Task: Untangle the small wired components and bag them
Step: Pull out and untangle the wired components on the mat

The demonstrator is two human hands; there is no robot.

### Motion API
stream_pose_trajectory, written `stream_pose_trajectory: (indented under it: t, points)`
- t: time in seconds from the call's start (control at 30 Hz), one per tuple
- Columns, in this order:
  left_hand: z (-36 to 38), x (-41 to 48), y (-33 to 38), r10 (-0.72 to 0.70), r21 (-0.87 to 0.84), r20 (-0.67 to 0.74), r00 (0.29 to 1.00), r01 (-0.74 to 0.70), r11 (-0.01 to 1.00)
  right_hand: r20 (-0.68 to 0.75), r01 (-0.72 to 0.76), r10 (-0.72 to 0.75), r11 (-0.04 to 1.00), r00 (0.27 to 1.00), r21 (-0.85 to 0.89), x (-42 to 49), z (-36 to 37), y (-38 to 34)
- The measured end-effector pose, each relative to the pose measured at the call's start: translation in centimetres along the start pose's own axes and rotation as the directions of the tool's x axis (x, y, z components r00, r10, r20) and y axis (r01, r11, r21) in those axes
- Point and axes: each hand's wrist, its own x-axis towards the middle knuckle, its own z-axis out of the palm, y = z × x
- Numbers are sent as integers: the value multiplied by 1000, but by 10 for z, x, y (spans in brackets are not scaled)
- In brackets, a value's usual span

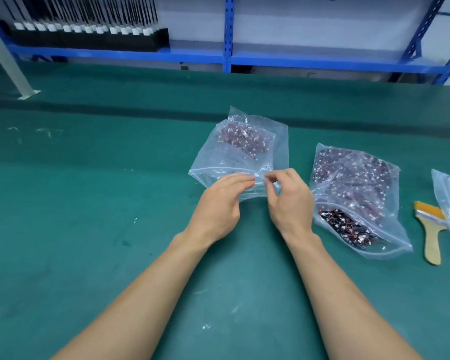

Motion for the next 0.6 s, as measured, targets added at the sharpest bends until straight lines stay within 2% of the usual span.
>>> stream_pose_trajectory:
  t: [0.1, 0.17, 0.27, 0.4, 0.43, 0.53, 0.6]
  points:
    - [2, 17, -1, -59, 267, 161, 985, 14, 963, -59, -14, 17, 999, 998, 51, 0, 3, -1]
    - [4, 37, 1, -182, 411, 275, 944, 56, 910, -74, -11, 17, 996, 997, 83, 1, 3, -2]
    - [11, 74, -2, -341, 568, 352, 872, 90, 818, -89, -11, 22, 992, 996, 125, -2, 4, -2]
    - [33, 117, -31, -322, 601, 352, 879, 52, 798, -88, -6, 18, 991, 996, 133, -6, 4, -1]
    - [35, 124, -37, -332, 595, 381, 863, 46, 802, -84, -8, 19, 991, 996, 134, -6, 4, 0]
    - [35, 137, -50, -437, 563, 485, 758, 112, 819, -75, -4, 14, 990, 997, 142, -6, 5, 1]
    - [33, 141, -51, -420, 565, 518, 745, 70, 822, -72, 1, 10, 988, 997, 156, -4, 5, 2]
